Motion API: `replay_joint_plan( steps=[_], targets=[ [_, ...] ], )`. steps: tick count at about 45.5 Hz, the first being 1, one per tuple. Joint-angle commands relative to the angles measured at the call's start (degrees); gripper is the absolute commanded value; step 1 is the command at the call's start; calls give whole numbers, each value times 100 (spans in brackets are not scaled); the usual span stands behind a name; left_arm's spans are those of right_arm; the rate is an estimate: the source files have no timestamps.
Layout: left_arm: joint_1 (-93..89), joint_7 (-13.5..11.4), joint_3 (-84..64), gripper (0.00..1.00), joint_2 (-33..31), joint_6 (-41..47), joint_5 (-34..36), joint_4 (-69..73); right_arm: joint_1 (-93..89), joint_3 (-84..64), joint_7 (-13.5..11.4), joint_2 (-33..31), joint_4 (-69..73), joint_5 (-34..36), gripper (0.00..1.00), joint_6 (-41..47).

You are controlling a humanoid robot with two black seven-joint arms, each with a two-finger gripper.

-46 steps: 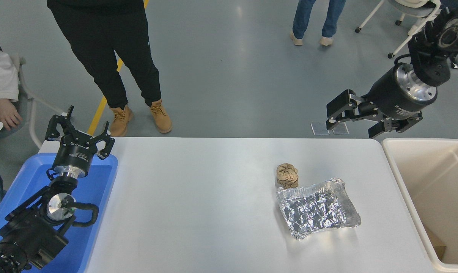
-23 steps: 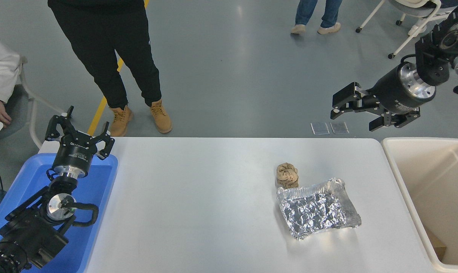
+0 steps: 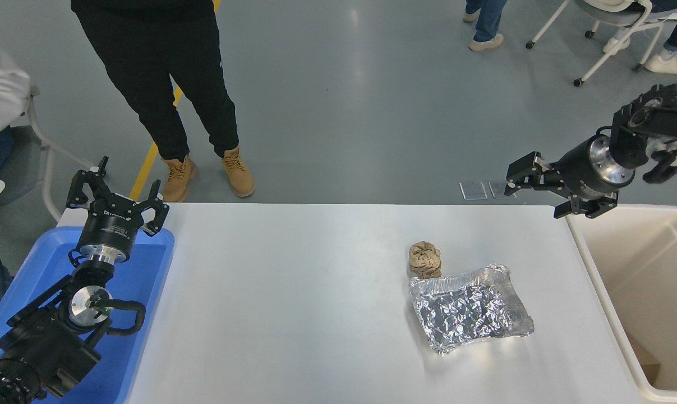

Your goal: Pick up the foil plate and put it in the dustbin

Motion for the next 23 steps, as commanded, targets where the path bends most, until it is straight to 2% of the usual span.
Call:
replay_joint_plan(
  steps=[1,16,23],
  targets=[
    [0,-7,0,99,0,-9,1,2,-681,312,-2,96,-175,-243,100,-709],
    [0,-7,0,99,0,-9,1,-7,-1472,216,16,316,-175,-304,100,-789],
    [0,2,0,99,0,-9,1,-6,-1499,154,42,307,-9,-883,99,-789]
  ],
)
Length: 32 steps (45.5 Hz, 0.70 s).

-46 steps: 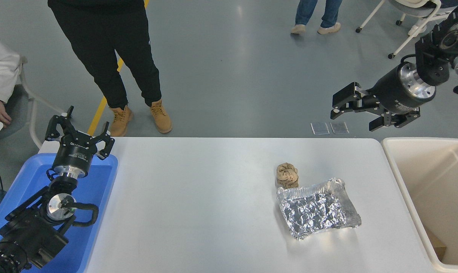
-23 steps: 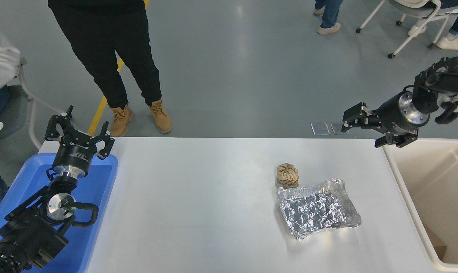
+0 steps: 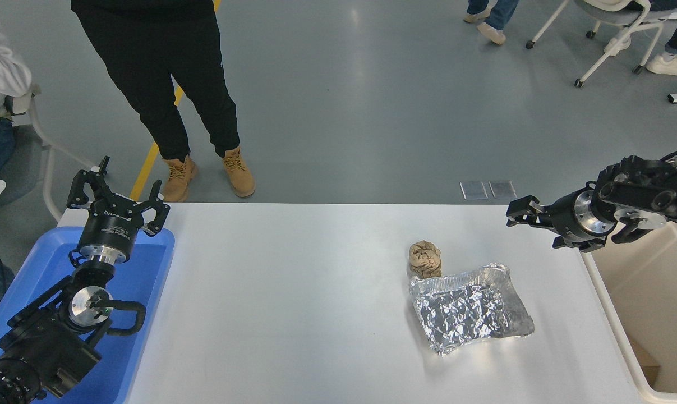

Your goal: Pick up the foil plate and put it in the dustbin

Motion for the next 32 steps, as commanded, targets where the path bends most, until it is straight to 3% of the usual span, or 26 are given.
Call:
replay_joint_plan(
  steps=[1,8,32],
  targets=[
    [0,2,0,99,0,1,0,-2,-287,-59,37,76,191,-642,99,-84],
    [0,2,0,99,0,1,0,7,-191,-59,45,119,481,-1065,99,-84],
    [0,2,0,99,0,1,0,-2,-726,-59,221,515,209,-1399,99,-541]
  ],
)
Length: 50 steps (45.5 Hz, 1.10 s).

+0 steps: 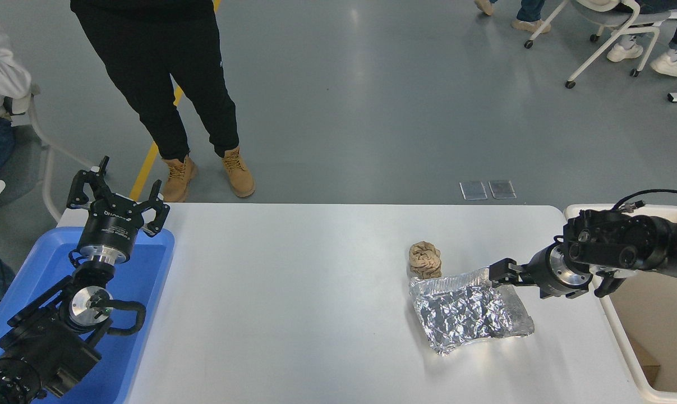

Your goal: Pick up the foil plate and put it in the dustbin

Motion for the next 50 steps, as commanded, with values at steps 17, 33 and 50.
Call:
replay_joint_plan(
  steps=[17,33,50],
  targets=[
    [0,2,0,99,0,0,0,4,-677,-11,107,198,-440,-619,89,-815],
    [0,2,0,99,0,0,0,4,-888,-29,397,356,-642,-698,39,-930],
    [0,-7,0,99,0,0,0,-4,-889,-55,397,357,-651,-690,0,-921]
  ],
)
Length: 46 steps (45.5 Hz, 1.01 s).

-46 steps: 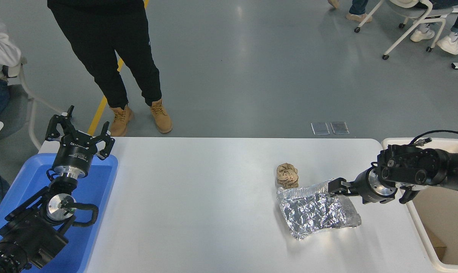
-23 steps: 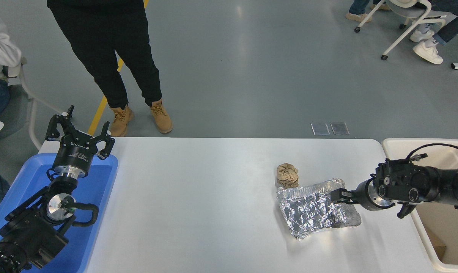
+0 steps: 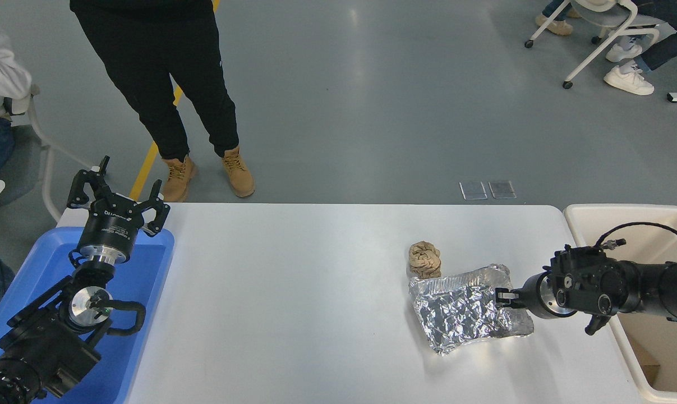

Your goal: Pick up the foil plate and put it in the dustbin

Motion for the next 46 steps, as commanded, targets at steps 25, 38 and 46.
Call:
replay_joint_plan(
  steps=[25,38,46],
  targets=[
    [0,-1,0,99,0,0,0,-5,763,-119,273,-463,755,-17,0,12],
    [0,-1,0,99,0,0,0,4,1668,-259,282,-973,1423,-17,0,126],
    [0,-1,0,99,0,0,0,4,2397,-268,387,-1236,1775,-17,0,872]
  ],
)
